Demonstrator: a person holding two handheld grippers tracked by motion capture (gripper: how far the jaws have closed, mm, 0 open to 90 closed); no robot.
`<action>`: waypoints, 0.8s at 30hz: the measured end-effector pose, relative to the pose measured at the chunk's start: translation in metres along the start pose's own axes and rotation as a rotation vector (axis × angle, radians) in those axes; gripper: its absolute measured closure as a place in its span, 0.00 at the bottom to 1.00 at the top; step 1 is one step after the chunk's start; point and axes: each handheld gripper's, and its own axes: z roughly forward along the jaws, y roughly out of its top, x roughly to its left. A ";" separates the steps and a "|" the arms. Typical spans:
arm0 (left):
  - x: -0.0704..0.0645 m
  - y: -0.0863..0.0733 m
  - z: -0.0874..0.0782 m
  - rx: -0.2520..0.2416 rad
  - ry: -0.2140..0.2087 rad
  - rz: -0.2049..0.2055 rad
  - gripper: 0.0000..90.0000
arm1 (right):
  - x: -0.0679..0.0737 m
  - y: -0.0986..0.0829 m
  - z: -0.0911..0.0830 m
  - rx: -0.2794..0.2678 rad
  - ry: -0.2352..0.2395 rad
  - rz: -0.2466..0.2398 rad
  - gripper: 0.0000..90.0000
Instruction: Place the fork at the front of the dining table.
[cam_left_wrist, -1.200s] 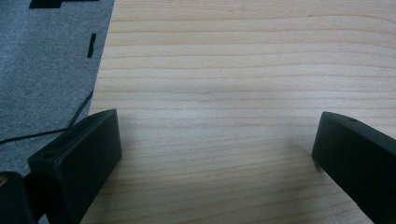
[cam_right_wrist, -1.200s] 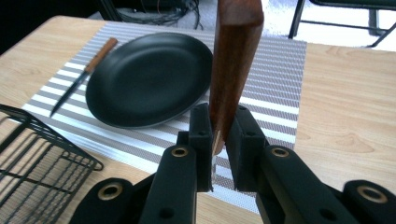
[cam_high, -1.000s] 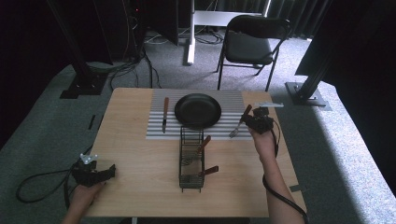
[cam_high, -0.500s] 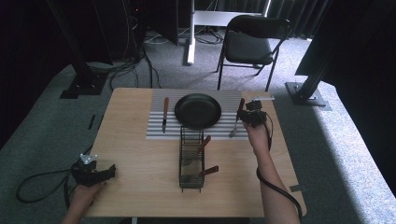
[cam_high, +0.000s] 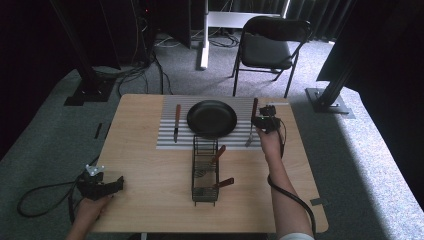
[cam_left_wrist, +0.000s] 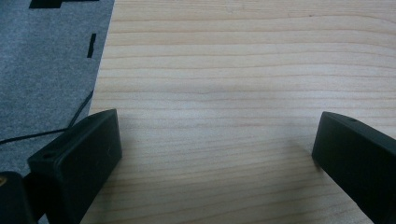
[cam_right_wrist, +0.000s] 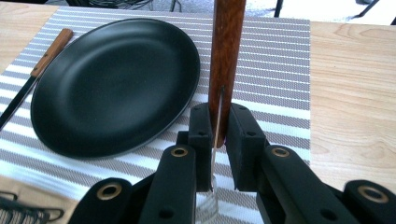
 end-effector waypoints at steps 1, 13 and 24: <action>0.000 0.000 0.000 0.000 0.000 0.000 0.01 | 0.000 0.002 0.003 0.006 -0.005 0.002 0.90; 0.000 0.000 0.000 0.000 0.000 -0.001 0.01 | -0.004 0.035 0.064 0.187 -0.053 0.097 0.90; 0.000 0.000 0.000 0.000 0.000 0.000 0.01 | -0.007 0.034 0.107 0.274 -0.110 0.141 0.90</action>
